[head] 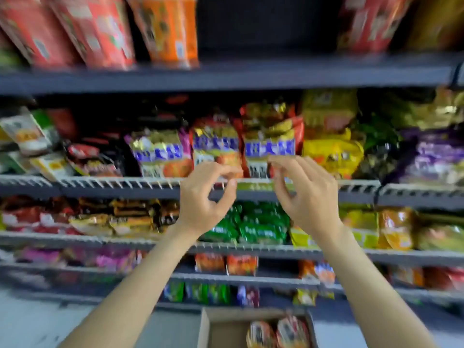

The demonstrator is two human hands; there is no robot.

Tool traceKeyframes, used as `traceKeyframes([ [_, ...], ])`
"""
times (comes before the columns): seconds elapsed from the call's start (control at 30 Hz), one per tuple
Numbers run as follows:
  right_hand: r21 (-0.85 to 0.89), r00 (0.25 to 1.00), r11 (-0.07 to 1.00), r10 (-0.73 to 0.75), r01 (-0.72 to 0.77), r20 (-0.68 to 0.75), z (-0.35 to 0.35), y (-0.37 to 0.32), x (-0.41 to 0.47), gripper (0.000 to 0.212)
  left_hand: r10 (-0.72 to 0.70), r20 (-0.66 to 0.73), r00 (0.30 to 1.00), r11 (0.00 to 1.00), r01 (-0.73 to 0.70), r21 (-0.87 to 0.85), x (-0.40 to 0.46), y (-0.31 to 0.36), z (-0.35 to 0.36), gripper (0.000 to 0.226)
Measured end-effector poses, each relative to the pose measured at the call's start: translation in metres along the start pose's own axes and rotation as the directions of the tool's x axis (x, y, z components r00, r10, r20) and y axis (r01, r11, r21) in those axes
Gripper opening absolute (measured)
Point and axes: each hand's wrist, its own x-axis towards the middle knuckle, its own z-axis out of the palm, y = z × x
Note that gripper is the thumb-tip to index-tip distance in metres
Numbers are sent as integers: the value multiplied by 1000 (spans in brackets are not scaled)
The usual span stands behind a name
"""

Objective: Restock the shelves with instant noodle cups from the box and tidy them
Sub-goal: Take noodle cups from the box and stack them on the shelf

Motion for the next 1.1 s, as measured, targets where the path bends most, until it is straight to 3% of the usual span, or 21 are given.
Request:
traceKeyframes([
  [0.07, -2, 983, 991, 129, -130, 133, -5, 5, -65, 18, -114, 231, 966, 992, 124, -26, -51, 12, 21, 17],
  [0.17, -41, 909, 941, 335, -336, 247, -3, 6, -156, 15, -309, 497, 811, 941, 336, 36, -119, 23, 46, 19],
  [0.23, -100, 814, 875, 478, -473, 331, 6, 10, -222, 16, -445, 645, 621, 863, 489, 125, -167, 18, 74, 22],
  [0.3, -174, 663, 795, 587, -582, 465, 18, 10, -285, 20, -563, 736, 375, 738, 630, 243, -217, 8, 101, 27],
  [0.4, -330, 400, 713, 647, -618, 649, 42, 8, -379, 31, -653, 752, 87, 568, 713, 411, -299, -14, 138, 25],
  [0.47, -382, 272, 681, 648, -624, 711, 60, 9, -435, 31, -690, 722, -50, 445, 757, 478, -352, -32, 161, 22],
  [0.5, -399, 212, 664, 644, -633, 735, 69, 8, -460, 26, -706, 704, -79, 400, 776, 487, -377, -41, 172, 20],
  [0.63, -482, -2, 603, 623, -636, 782, 117, 13, -553, 29, -795, 603, -63, 312, 810, 496, -466, -73, 219, 18],
  [0.77, -438, -1, 651, 558, -620, 830, 179, 23, -643, 28, -801, 590, -101, 285, 803, 523, -575, -109, 267, 22],
  [0.9, -379, 42, 728, 487, -571, 873, 248, 43, -725, 28, -787, 565, -248, 193, 771, 606, -692, -147, 313, 42],
  [1.0, -389, 23, 767, 464, -510, 886, 298, 62, -769, 42, -757, 604, -250, 385, 576, 721, -759, -166, 340, 63],
  [1.1, -413, -23, 817, 442, -402, 897, 345, 75, -799, 55, -709, 650, -274, 459, 521, 720, -804, -174, 369, 74],
])
